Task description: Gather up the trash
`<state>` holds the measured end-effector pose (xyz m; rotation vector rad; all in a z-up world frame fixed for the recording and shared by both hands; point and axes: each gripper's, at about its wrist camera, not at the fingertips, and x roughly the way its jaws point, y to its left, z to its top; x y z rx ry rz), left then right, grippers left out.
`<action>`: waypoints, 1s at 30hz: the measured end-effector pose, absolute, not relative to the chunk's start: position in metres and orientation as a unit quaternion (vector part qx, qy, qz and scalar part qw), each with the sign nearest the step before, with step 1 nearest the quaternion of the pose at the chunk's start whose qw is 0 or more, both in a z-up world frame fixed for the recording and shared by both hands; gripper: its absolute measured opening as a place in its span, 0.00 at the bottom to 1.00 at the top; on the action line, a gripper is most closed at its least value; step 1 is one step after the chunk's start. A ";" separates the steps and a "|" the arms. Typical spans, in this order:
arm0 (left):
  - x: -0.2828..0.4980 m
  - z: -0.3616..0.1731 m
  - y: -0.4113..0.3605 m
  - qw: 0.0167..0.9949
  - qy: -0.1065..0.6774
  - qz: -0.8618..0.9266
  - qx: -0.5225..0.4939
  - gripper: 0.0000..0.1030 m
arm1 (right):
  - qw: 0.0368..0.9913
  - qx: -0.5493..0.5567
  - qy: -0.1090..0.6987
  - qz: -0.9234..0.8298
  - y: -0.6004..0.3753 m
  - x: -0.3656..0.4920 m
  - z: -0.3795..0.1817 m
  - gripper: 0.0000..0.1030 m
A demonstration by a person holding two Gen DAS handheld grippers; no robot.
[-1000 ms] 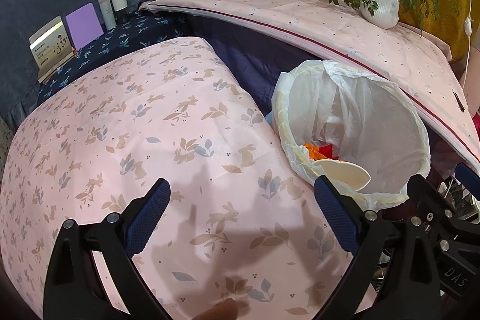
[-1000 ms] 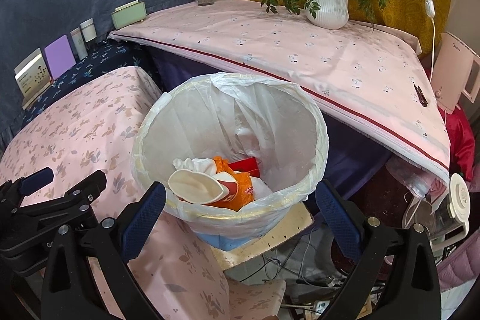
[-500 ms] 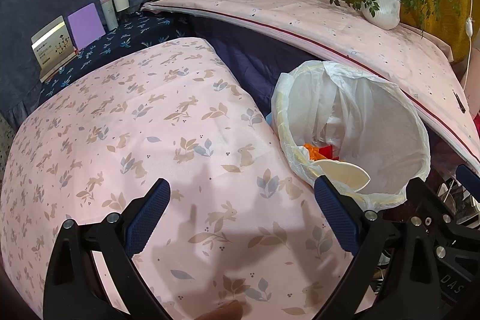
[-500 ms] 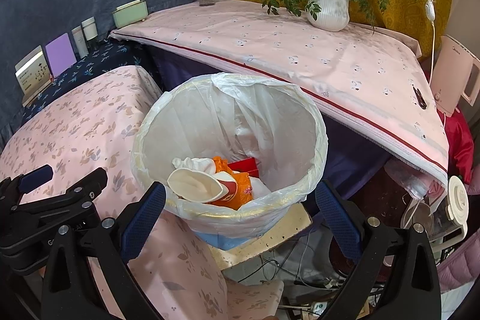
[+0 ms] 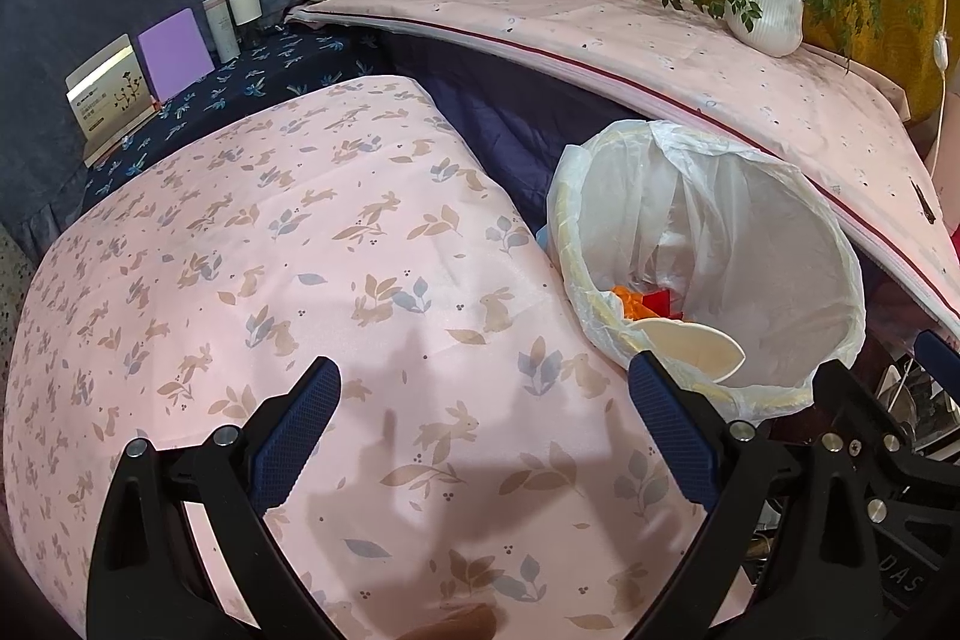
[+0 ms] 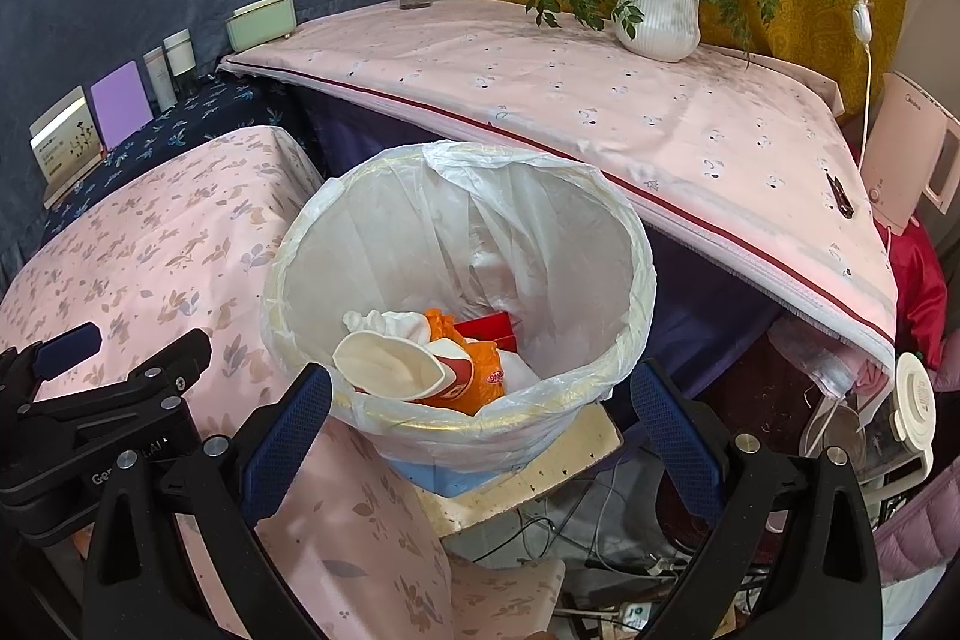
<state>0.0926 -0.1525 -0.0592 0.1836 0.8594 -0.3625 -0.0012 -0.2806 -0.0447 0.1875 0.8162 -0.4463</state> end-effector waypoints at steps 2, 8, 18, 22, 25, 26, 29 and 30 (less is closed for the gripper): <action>0.093 -0.059 -0.152 0.890 0.413 -0.173 0.088 0.90 | 0.889 0.090 0.393 -0.215 -0.281 -0.001 -0.045 0.94; 0.094 -0.057 -0.151 0.891 0.413 -0.169 0.087 0.90 | 0.888 0.090 0.396 -0.215 -0.282 -0.003 -0.049 0.94; 0.093 -0.057 -0.152 0.891 0.412 -0.170 0.090 0.90 | 0.887 0.091 0.398 -0.214 -0.282 -0.005 -0.052 0.94; 0.093 -0.057 -0.151 0.891 0.412 -0.170 0.090 0.90 | 0.887 0.091 0.399 -0.214 -0.283 -0.006 -0.053 0.94; 0.093 -0.058 -0.152 0.890 0.413 -0.170 0.089 0.90 | 0.887 0.090 0.400 -0.214 -0.283 -0.007 -0.053 0.94; 0.092 -0.058 -0.153 0.890 0.413 -0.170 0.089 0.90 | 0.887 0.090 0.400 -0.213 -0.283 -0.007 -0.054 0.94; 0.091 -0.058 -0.153 0.891 0.412 -0.169 0.091 0.90 | 0.887 0.090 0.400 -0.213 -0.283 -0.008 -0.054 0.94; 0.091 -0.058 -0.153 0.891 0.412 -0.169 0.091 0.90 | 0.887 0.090 0.400 -0.213 -0.283 -0.007 -0.054 0.94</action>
